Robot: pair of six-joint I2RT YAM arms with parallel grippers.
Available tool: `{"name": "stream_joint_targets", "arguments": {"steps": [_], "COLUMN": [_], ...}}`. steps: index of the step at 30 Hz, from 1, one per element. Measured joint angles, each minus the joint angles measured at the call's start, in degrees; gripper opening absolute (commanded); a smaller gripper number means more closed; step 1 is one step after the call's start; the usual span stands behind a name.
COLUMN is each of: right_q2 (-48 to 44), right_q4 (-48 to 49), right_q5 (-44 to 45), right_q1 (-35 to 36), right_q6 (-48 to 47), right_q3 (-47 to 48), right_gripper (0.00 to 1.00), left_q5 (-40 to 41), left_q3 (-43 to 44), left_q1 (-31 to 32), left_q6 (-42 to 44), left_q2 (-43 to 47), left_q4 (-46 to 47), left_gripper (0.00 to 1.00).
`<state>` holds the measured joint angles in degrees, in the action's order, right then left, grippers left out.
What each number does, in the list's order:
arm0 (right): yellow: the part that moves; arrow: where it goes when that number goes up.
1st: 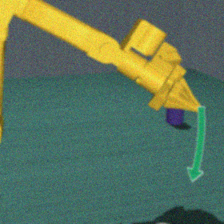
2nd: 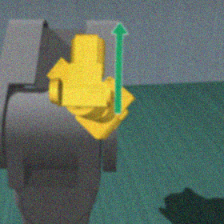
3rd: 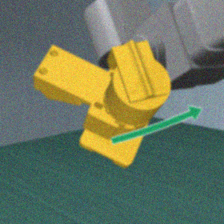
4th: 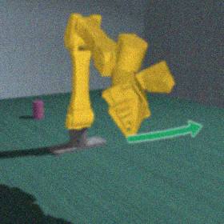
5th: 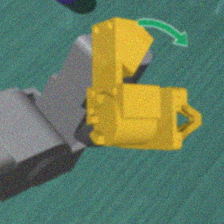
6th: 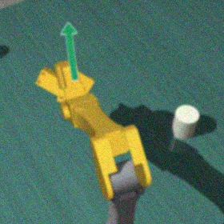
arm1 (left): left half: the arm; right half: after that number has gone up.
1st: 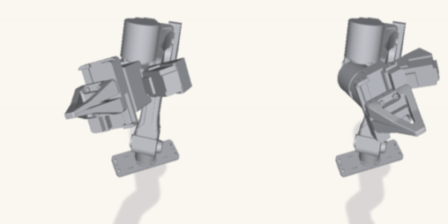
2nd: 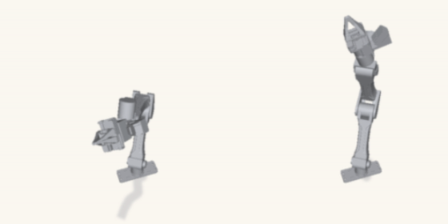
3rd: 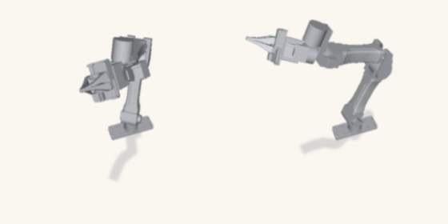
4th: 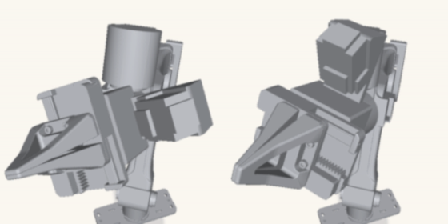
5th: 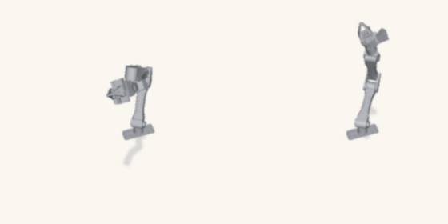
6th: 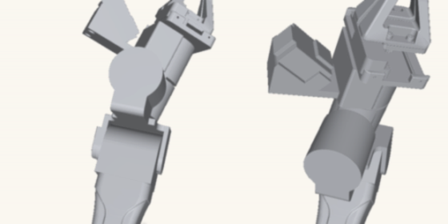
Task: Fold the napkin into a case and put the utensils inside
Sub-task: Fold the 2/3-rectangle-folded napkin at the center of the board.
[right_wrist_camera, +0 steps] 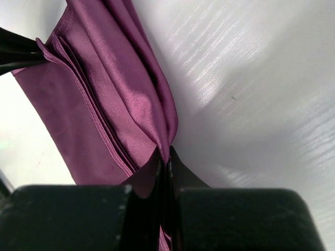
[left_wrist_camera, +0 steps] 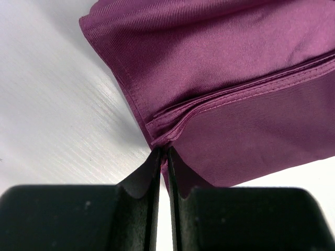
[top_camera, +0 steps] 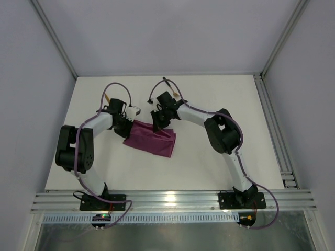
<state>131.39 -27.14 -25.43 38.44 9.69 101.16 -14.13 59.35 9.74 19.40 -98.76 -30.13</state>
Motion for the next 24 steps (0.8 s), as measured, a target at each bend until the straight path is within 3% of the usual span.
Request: {"name": "stream_joint_targets", "arguments": {"steps": [10,16,24], "right_q2": [-8.98,-13.0,-16.68], "right_q4": [10.82,15.87,23.21], "right_q5": [11.61,15.61,21.31], "right_q1": [4.55,6.84,10.47], "right_q6": [-0.96,-1.33,-0.13], "right_q3": [-11.87,-17.46,-25.64], "right_gripper": [0.06,0.12,0.13], "left_q5": [0.0,0.02,0.02], "left_q3": [0.46,0.52,0.52], "left_q1": [0.0,0.0,0.0], "left_q6": [-0.98,-1.22,-2.32], "left_q2": [-0.42,-0.5,-0.52], "left_q4": [-0.13,-0.11,-0.04], "left_gripper": [0.09,0.09,0.09]}}
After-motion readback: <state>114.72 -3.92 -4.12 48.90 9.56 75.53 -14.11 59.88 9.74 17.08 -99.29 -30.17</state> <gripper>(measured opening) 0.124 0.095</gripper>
